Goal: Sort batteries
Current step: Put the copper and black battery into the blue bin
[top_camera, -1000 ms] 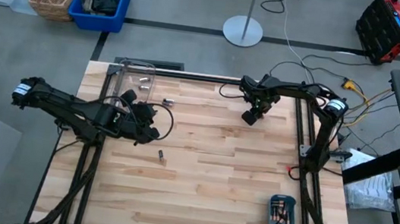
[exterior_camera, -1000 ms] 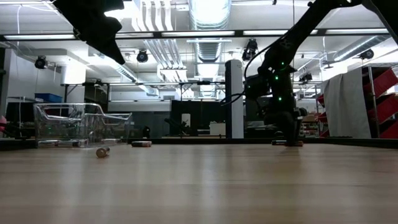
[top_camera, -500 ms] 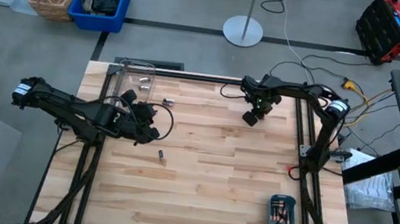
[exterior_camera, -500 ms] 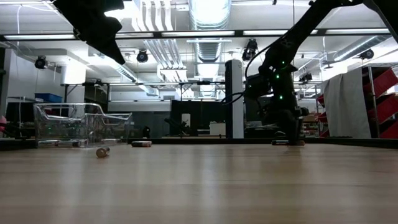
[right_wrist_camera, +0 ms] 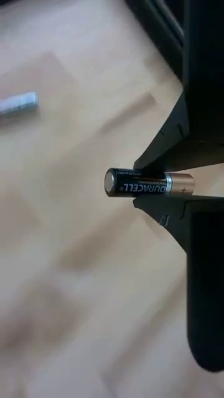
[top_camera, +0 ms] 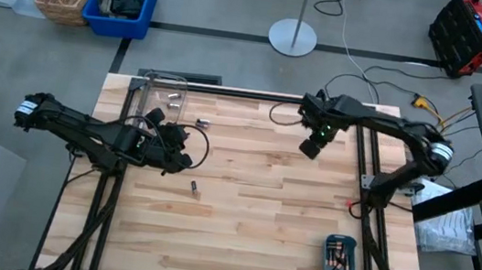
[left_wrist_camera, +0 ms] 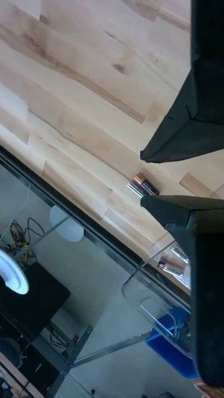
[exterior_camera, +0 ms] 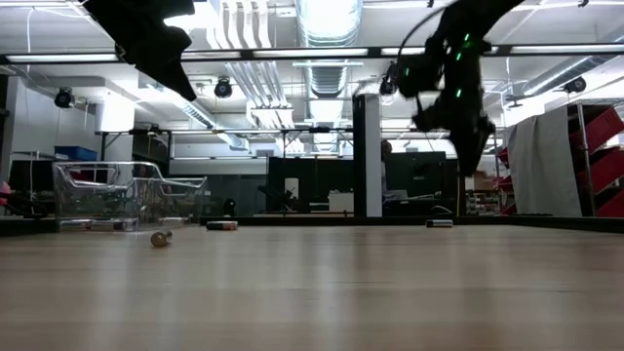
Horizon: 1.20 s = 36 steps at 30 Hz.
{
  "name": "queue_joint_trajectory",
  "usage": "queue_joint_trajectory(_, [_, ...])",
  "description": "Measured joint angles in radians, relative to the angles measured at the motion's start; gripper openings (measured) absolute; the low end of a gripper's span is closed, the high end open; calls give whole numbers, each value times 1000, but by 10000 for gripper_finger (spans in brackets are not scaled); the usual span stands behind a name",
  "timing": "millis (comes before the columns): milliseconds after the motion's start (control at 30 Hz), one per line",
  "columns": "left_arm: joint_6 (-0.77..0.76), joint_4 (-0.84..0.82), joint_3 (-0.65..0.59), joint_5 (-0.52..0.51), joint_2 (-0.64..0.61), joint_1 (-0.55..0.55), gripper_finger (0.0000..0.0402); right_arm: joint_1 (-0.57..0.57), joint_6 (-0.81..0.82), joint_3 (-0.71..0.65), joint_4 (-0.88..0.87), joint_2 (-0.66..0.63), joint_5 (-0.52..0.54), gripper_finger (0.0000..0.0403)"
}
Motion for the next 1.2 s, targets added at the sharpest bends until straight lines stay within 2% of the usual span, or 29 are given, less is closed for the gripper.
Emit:
queue_joint_trajectory(267, [0,1,0,0,0,0,75,245,60,0,-55,-204,-93,37])
queue_joint_trajectory(500, [0,1,0,0,0,0,75,529,142,-5,-98,-258,-110,35])
queue_joint_trajectory(767, [-3,2,0,0,0,0,75,874,157,-52,-107,-251,-316,34])
queue_joint_trajectory(933, [-4,2,0,0,0,0,75,1094,332,-97,-102,-251,-431,34])
queue_joint_trajectory(1033, [-4,2,0,0,0,0,75,1212,442,-120,-51,-250,-419,34])
queue_joint_trajectory(1200, [-4,2,0,0,0,0,75,1375,559,-162,54,-241,-236,34])
